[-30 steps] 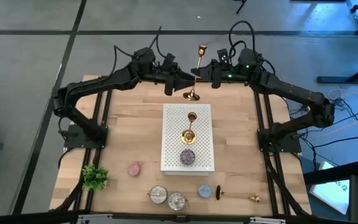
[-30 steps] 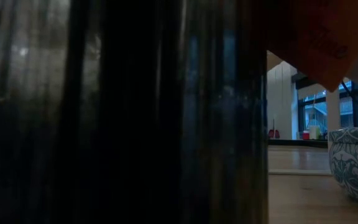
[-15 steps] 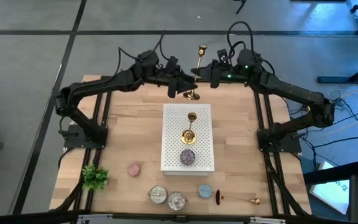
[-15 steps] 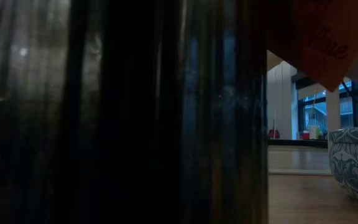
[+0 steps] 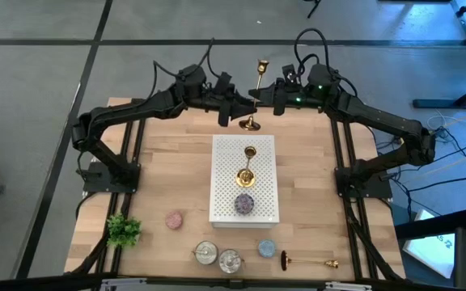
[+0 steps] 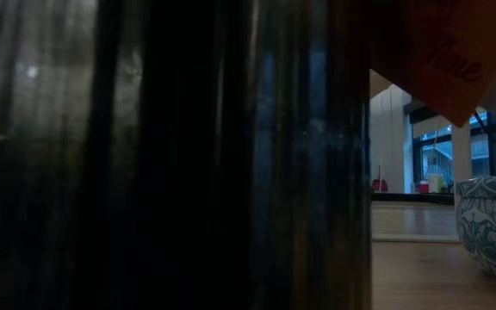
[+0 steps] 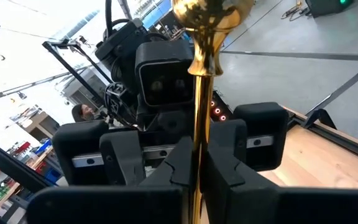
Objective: Pick & Place candle stick holders
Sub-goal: Put the top gold candle holder on the shelf aligned with the other gold candle holder
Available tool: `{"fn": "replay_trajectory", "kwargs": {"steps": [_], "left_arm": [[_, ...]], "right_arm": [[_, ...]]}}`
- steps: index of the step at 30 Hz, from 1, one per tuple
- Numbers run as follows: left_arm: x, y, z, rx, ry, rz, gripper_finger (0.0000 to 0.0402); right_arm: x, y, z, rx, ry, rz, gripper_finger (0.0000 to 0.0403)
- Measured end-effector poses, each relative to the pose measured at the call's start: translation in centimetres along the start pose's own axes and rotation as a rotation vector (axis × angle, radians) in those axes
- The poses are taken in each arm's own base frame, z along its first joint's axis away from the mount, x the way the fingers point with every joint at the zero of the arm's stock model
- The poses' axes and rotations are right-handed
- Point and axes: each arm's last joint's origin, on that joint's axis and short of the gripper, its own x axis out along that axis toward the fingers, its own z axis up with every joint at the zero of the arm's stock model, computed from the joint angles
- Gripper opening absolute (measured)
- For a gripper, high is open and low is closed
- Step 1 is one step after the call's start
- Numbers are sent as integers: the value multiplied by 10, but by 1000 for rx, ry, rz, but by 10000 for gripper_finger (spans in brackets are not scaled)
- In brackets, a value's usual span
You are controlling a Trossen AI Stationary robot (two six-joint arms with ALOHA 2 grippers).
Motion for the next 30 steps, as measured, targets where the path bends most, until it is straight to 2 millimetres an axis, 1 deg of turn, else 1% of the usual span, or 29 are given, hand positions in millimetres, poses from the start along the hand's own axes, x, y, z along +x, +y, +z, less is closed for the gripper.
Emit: {"fn": "replay_trajectory", "kwargs": {"steps": [8, 10, 13, 14, 16, 19, 21, 25, 30], "left_arm": [[0, 0, 0, -3, 5, -3, 108], [0, 1, 0, -17, 14, -6, 81], [0, 2, -1, -21, 24, -17, 24], [0, 2, -1, -27, 26, -19, 16], [0, 2, -1, -32, 25, -17, 12], [0, 1, -1, -37, 21, -14, 12], [-2, -1, 1, -32, 12, -14, 12], [-11, -11, 9, -8, -44, 11, 12], [-27, -25, 18, 85, -106, 62, 12]], "right_arm": [[1, 2, -2, -7, 2, 2, 15], [1, 3, -2, -10, 3, 3, 15], [1, 3, -2, -13, 4, 6, 16], [1, 4, -3, -18, 5, 7, 19], [1, 5, -4, -34, 8, 12, 31], [2, 6, -5, -37, 19, 30, 58], [2, 8, -4, -42, 36, 75, 78], [2, 14, -4, -56, 45, 157, 119], [-5, 24, -3, -87, 35, 192, 161]]}}
